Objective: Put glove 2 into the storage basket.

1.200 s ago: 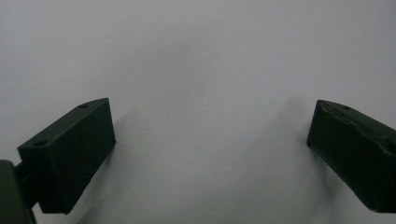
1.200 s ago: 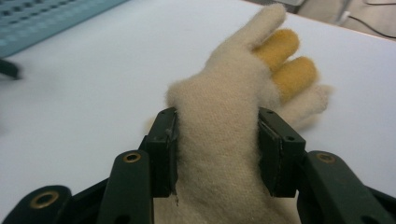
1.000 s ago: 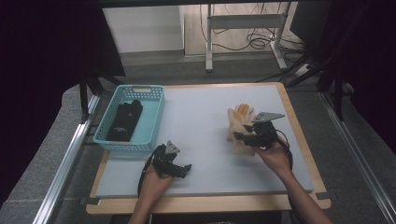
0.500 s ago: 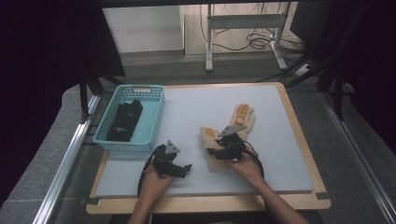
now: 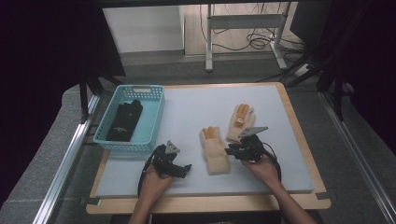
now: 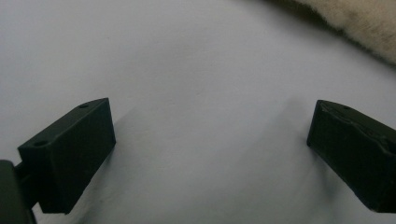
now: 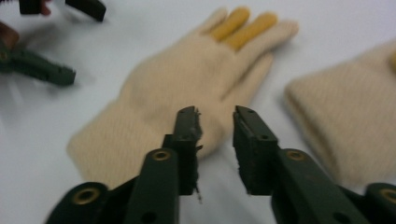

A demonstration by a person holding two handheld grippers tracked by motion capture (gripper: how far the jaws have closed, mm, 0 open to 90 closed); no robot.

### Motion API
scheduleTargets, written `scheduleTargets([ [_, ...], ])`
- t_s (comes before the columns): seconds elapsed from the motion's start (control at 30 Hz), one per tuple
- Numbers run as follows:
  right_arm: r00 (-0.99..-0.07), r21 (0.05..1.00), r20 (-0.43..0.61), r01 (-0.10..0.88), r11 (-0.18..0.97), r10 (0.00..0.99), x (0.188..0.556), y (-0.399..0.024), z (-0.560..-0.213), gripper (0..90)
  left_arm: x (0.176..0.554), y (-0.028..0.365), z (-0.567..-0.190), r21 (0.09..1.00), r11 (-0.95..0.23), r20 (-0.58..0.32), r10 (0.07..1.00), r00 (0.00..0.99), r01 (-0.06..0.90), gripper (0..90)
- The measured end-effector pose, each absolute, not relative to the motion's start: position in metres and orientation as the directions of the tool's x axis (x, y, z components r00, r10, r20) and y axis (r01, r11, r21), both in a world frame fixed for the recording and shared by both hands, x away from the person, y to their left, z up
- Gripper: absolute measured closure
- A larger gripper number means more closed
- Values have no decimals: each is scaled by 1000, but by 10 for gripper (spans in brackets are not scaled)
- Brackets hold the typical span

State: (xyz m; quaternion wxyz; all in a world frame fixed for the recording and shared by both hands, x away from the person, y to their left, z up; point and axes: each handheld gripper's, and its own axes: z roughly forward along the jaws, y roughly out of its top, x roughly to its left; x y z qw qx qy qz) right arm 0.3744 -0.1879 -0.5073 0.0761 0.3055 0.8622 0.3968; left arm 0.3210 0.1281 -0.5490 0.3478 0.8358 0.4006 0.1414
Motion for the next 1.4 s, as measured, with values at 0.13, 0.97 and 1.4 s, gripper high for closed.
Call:
scheduleTargets([
  [0.13, -803, 710, 121, 481, 514, 584, 369, -190, -520, 757, 321, 128, -549, 695, -438, -42, 768, 639, 571, 13],
  [0.97, -686, 771, 5, 466, 435, 727, 427, -220, -494, 482, 321, 128, -549, 695, -437, -43, 768, 640, 571, 13],
  [1.4, -663, 748, -33, 480, 459, 748, 474, -215, -511, 375, 321, 128, -549, 695, -438, -42, 767, 640, 571, 13],
])
